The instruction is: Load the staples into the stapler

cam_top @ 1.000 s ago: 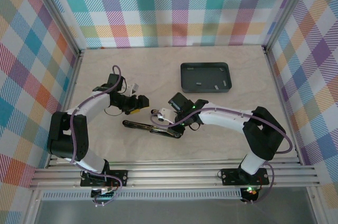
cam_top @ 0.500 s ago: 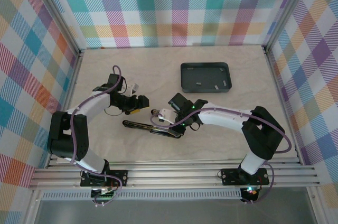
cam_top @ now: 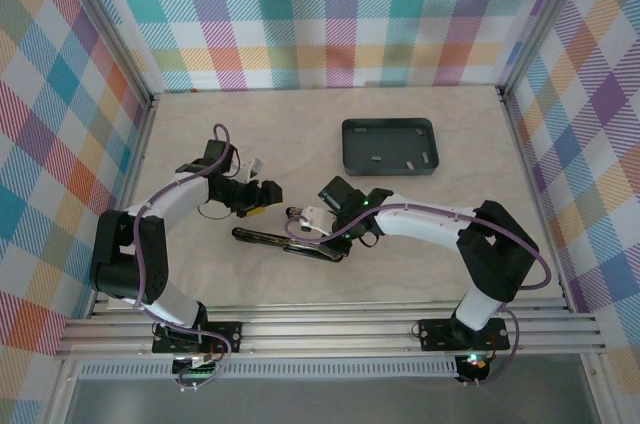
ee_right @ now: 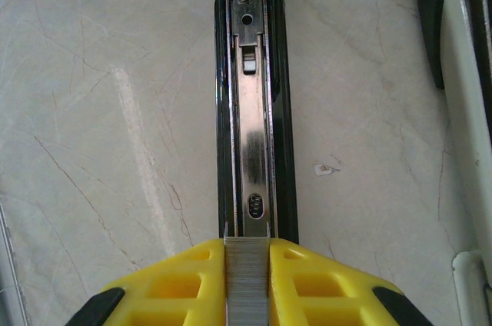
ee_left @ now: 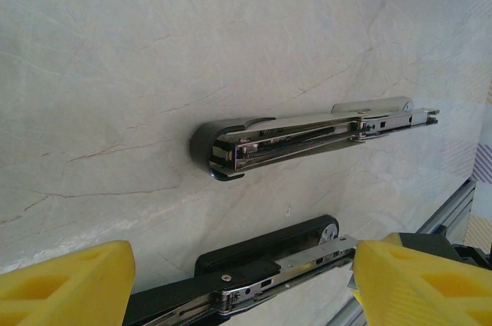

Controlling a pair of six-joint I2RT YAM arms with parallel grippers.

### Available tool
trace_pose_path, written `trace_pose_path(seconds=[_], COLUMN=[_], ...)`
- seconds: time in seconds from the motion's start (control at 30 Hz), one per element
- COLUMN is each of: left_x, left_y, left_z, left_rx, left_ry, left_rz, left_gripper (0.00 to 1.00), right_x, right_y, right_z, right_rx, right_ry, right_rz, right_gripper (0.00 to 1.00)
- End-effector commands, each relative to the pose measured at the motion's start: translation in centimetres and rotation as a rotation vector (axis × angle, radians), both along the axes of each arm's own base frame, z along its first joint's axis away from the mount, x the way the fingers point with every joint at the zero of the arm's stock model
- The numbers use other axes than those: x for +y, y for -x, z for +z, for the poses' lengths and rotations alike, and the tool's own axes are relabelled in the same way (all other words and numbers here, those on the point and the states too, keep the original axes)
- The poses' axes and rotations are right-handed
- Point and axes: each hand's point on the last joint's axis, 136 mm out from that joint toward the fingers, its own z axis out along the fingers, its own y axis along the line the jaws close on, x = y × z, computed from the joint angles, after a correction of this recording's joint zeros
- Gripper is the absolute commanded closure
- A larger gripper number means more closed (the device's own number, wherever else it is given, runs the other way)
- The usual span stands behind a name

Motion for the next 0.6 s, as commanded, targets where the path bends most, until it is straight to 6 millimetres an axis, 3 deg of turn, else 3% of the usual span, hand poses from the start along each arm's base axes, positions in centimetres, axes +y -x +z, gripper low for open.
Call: trace_pose_path(seconds=[0.0,0.27,0.57], left_x=[0.0,0.0,0.0], left_y=[0.4,0.4,0.4], left_z=[-0.3,-0.3,-0.4], left_rx=[0.008,0.005,0.007], left_ry=[0.006,0.002,0.002], left_rz=[-0.015,-0.016,-0.016], left_gripper=[0.25,0.25,0.25], right_x=[0.1,-0.1,0.5], right_y=[0.4,0.3,0.0], right_z=[-0.3,-0.4,1.0], right_rx=[0.011,0.006,-0.031], right_ry=[0.012,0.025,-0.016], right_rz=[0.025,0.027,0.044], right_gripper=[0.81,0.81,0.81])
